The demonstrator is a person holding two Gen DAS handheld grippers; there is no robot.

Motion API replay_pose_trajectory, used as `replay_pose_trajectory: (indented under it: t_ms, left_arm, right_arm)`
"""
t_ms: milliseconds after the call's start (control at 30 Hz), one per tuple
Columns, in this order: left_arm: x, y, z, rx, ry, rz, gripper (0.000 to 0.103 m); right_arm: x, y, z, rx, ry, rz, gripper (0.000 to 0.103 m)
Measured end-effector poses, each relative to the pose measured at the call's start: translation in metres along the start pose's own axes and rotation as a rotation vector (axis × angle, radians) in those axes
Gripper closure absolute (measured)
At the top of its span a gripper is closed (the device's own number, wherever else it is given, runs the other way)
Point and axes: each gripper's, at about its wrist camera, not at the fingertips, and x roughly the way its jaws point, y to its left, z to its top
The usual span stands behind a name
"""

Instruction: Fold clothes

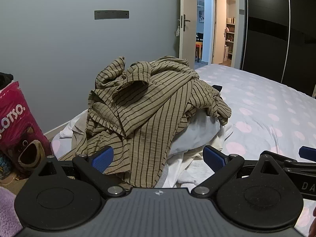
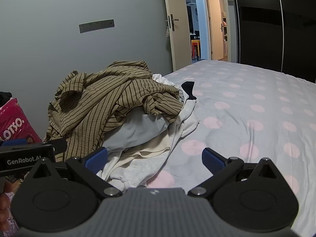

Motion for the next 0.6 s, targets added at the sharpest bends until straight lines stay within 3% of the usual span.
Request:
replay_pose_trajectory:
  t_ms: [333,600]
  left_arm:
    - [0.025,0.017,0.015,0.004,0.013,-0.015,0.005]
    - [0.059,0.041,0.044,0.023,0.004,-0.017,0.009]
  right_arm:
    - [0.029,0.009,0.010,-0.013,0.015,-0.016,0.001]
    - [0.068,0.036,0.044,-0.075,0.003,0.040,0.006]
